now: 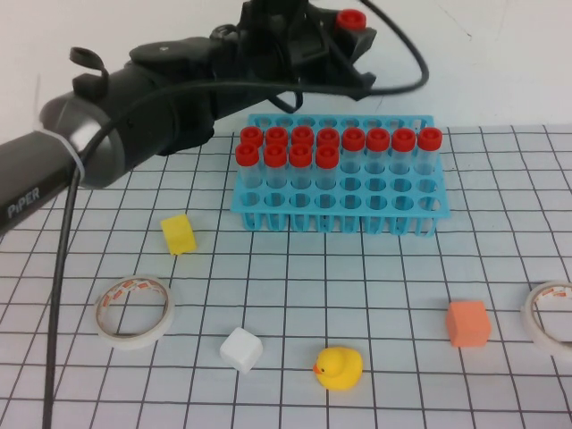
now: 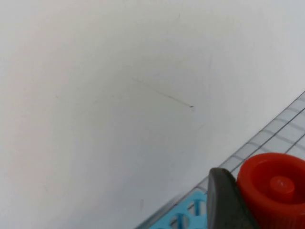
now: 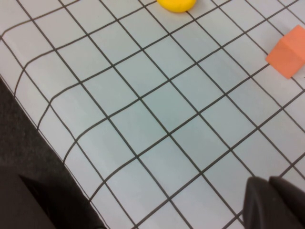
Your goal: Place the test tubes
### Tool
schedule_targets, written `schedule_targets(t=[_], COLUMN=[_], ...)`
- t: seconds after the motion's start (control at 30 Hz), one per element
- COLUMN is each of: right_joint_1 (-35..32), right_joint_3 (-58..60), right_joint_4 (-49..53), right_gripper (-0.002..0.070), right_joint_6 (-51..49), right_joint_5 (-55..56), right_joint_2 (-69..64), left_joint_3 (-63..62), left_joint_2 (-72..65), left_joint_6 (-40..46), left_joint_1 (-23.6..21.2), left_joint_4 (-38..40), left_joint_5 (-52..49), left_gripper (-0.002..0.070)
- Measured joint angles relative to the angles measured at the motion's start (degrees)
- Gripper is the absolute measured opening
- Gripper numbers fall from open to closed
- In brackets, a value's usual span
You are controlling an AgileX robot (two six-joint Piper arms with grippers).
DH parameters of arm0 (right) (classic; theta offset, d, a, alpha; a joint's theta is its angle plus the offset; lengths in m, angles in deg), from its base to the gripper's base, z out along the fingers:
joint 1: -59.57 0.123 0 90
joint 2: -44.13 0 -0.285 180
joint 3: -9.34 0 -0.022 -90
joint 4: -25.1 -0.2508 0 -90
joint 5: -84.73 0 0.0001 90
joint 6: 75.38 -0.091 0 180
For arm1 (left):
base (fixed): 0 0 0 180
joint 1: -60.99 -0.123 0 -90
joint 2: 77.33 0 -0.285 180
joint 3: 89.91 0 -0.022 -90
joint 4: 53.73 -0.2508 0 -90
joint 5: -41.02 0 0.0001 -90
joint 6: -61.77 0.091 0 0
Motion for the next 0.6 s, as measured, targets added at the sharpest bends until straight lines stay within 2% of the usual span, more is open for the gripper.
schedule_targets(t=[0.17, 0.27, 0.33, 0.37, 0.43, 0.47, 0.53, 0.6], right_joint_1=[0.0, 0.0, 0.0, 0.0, 0.0, 0.0, 0.0, 0.0], right_joint_3=[0.0, 0.0, 0.0, 0.0, 0.0, 0.0, 0.0, 0.0], right_joint_4=[0.0, 0.0, 0.0, 0.0, 0.0, 0.0, 0.0, 0.0], right_gripper=[-0.0001, -0.0001, -0.0001, -0.0001, -0.0001, -0.0001, -0.0001, -0.0001], right_joint_6=[0.0, 0.0, 0.0, 0.0, 0.0, 0.0, 0.0, 0.0], right_joint_5=[0.0, 0.0, 0.0, 0.0, 0.0, 0.0, 0.0, 0.0], right_joint_2=[0.0, 0.0, 0.0, 0.0, 0.0, 0.0, 0.0, 0.0], left_joint_3=[0.0, 0.0, 0.0, 0.0, -0.6, -0.9, -1.1, -1.1], left_joint_2=[0.1, 0.1, 0.1, 0.1, 0.1, 0.1, 0.1, 0.2], left_joint_6=[-11.6, -15.0, -18.3, -21.2, -35.4, -46.0, -70.3, -86.5], left_joint_1=[-1.3, -1.8, -2.0, -2.0, -2.0, -1.7, -0.9, 0.2], left_joint_4=[0.1, 0.1, -2.8, -6.9, -22.4, -31.0, -54.6, -72.9], left_joint_5=[-3.0, -2.6, -2.6, -2.8, -2.8, -2.7, -2.3, -2.8], left_gripper=[0.026, 0.026, 0.026, 0.026, 0.026, 0.026, 0.026, 0.026])
